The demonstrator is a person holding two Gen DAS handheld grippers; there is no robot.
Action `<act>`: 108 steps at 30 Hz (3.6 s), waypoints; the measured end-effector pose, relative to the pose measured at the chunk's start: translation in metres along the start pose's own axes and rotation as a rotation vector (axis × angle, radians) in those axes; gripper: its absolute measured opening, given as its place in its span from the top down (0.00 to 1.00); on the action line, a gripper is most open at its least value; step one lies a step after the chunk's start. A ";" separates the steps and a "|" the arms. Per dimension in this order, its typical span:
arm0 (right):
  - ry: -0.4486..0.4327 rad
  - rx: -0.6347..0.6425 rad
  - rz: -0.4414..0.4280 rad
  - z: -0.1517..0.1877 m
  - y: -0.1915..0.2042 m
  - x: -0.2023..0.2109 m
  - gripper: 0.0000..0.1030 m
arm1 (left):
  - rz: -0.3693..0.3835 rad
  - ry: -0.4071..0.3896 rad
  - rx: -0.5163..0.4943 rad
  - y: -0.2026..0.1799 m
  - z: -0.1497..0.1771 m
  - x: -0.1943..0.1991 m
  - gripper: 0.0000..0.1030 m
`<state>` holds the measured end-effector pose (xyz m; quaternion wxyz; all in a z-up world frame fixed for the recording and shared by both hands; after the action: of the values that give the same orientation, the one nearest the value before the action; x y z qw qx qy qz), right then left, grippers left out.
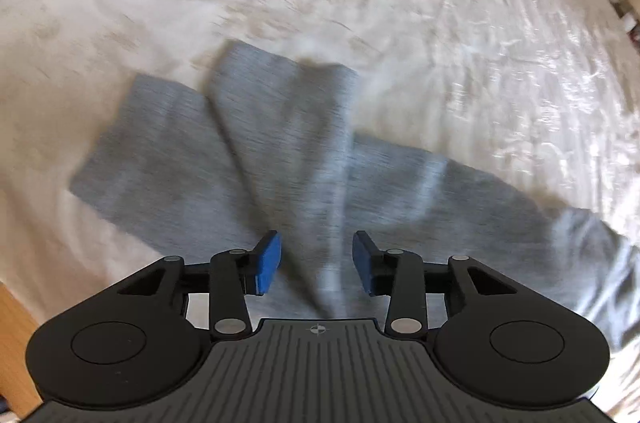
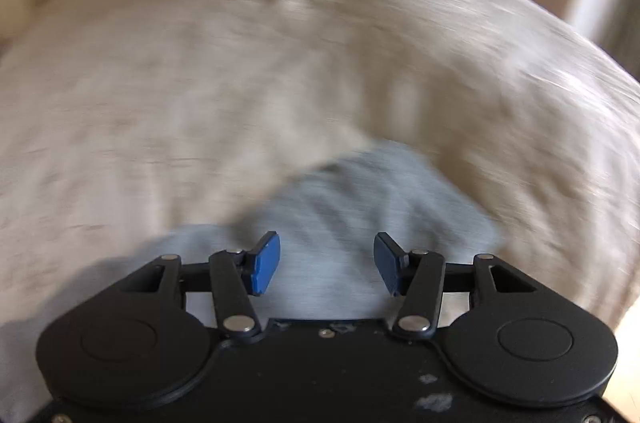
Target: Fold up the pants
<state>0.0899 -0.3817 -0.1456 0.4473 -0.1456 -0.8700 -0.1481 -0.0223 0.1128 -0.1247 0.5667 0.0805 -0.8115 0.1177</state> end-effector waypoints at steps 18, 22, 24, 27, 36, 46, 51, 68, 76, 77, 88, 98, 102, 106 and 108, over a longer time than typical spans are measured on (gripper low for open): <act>0.417 0.335 -0.661 0.139 0.355 0.014 0.42 | -0.058 0.109 -0.092 0.116 -0.024 -0.062 0.58; 0.481 0.334 -0.666 0.176 0.398 0.011 0.42 | 0.025 0.156 -0.119 0.129 -0.027 -0.073 0.58; 0.493 0.326 -0.651 0.184 0.415 -0.006 0.42 | 0.040 0.161 -0.157 0.129 -0.025 -0.071 0.58; 0.506 0.290 -0.638 0.194 0.437 -0.025 0.42 | 0.042 0.161 -0.225 0.127 -0.020 -0.068 0.58; 0.517 0.212 -0.706 0.182 0.481 -0.032 0.95 | 0.117 0.132 -0.178 0.151 -0.029 -0.044 0.57; 0.312 0.918 -0.760 0.272 0.550 0.072 0.94 | 0.097 0.029 0.025 0.223 -0.044 0.000 0.56; 0.280 1.143 -0.684 0.327 0.554 0.065 0.88 | 0.104 0.017 0.063 0.234 -0.051 0.005 0.56; 0.052 1.313 -0.823 0.336 0.582 0.113 0.53 | 0.083 0.011 0.085 0.248 -0.057 0.002 0.56; 0.118 1.095 -0.744 0.306 0.555 0.092 0.52 | 0.118 0.005 0.054 0.237 -0.066 0.000 0.55; 0.124 1.064 -0.719 0.301 0.549 0.087 0.52 | 0.129 0.010 0.039 0.230 -0.067 -0.002 0.55; 0.345 0.676 -0.332 0.282 0.423 0.015 0.56 | 0.201 0.126 -0.330 0.139 -0.027 -0.044 0.55; 0.257 0.439 -0.289 0.215 0.371 0.023 0.55 | 0.163 0.091 -0.367 0.127 -0.041 -0.040 0.55; 0.189 0.337 -0.212 0.166 0.335 0.015 0.54 | 0.264 0.089 -0.351 0.089 -0.045 -0.034 0.55; 0.132 0.266 -0.123 0.120 0.288 0.003 0.52 | 0.319 0.113 -0.389 0.047 -0.030 -0.038 0.55; 0.109 0.251 -0.089 0.102 0.264 -0.002 0.51 | 0.343 0.140 -0.407 0.031 -0.017 -0.047 0.54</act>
<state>0.1175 -0.1013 -0.1705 0.5016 -0.0413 -0.8616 -0.0657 0.0007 0.1468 -0.1660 0.5975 -0.1818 -0.7792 0.0518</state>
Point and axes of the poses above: each gripper's, at about its wrist camera, not at the fingertips, and x roughly against the way its jaws point, y to its left, z to its underside, the point moved 7 cm from there along -x, roughly the way its jaws point, and after that the axes turned 2 degrees about -x, right-handed, at the moved point
